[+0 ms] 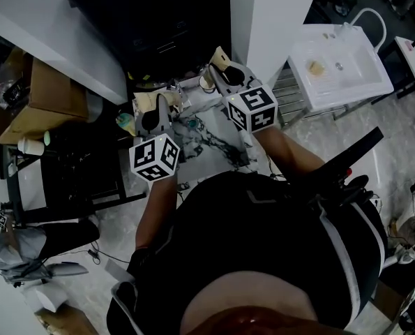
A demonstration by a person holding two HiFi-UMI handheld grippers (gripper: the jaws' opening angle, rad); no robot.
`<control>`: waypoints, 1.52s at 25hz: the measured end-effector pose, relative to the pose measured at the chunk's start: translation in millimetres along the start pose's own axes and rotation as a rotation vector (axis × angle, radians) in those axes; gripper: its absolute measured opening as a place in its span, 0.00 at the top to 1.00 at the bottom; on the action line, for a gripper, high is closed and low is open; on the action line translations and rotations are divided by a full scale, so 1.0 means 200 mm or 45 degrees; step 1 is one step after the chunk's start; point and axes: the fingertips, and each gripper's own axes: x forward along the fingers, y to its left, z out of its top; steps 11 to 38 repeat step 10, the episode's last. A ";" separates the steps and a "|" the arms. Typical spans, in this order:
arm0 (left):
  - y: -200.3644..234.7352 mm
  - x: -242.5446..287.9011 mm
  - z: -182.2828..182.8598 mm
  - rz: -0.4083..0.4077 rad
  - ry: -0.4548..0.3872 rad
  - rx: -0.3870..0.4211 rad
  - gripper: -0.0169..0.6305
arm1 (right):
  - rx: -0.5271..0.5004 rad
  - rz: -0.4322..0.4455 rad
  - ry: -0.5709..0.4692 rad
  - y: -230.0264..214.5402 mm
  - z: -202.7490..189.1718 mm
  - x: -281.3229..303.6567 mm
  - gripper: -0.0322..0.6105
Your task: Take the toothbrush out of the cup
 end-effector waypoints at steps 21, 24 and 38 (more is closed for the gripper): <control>0.02 0.03 0.00 0.004 -0.014 -0.032 0.93 | -0.017 0.007 0.000 -0.01 0.00 0.03 0.88; 0.02 0.03 0.00 0.004 -0.014 -0.032 0.93 | -0.017 0.007 0.000 -0.01 0.00 0.03 0.88; 0.02 0.03 0.00 0.004 -0.014 -0.032 0.93 | -0.017 0.007 0.000 -0.01 0.00 0.03 0.88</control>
